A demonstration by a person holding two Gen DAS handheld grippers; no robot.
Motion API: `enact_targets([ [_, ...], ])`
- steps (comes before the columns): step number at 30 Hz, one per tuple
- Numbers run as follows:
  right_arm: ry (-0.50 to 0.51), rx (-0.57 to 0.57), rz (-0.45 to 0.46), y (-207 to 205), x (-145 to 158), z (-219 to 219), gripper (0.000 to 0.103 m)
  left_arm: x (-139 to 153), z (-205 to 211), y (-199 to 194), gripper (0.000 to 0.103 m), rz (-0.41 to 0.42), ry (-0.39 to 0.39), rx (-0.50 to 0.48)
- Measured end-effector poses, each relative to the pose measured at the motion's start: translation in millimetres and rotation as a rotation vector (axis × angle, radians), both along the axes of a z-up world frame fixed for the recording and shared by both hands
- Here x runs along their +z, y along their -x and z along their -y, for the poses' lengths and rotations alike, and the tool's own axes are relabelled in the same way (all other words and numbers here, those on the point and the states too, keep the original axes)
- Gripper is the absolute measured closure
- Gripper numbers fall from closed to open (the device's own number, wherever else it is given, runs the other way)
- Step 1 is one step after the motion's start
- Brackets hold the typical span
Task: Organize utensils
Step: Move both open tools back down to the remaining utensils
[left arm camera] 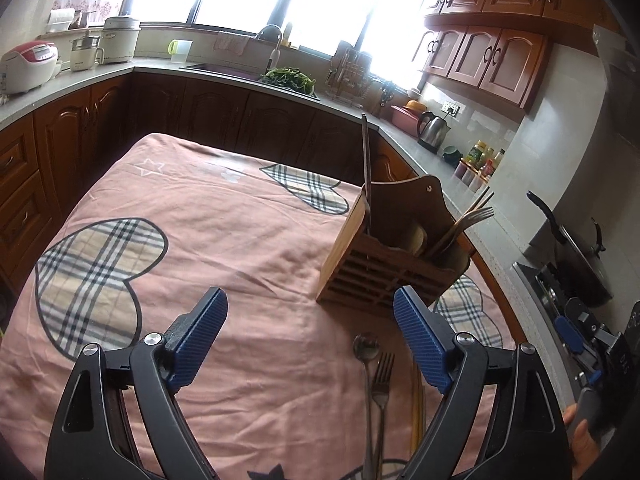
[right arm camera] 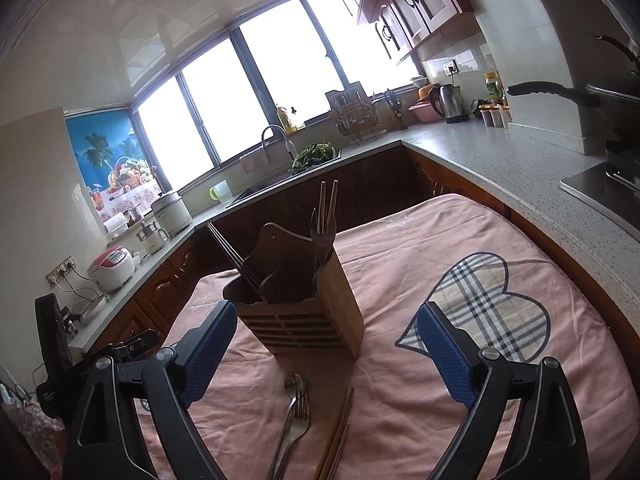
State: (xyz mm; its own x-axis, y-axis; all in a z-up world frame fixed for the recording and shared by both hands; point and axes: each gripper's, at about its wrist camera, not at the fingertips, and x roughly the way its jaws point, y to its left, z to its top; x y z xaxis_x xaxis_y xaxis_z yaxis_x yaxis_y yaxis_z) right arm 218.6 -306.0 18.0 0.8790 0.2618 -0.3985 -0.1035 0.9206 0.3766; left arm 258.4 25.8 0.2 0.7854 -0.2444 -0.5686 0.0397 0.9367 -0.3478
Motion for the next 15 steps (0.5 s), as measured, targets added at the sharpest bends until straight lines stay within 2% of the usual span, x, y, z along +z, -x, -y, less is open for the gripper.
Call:
enact_targets([
  [15, 0.019, 0.028, -0.113, 54.6, -46.2, -13.8, 0.01, -37.8, -7.0, 53.3, 0.016, -0.094, -0.012, 0.01],
])
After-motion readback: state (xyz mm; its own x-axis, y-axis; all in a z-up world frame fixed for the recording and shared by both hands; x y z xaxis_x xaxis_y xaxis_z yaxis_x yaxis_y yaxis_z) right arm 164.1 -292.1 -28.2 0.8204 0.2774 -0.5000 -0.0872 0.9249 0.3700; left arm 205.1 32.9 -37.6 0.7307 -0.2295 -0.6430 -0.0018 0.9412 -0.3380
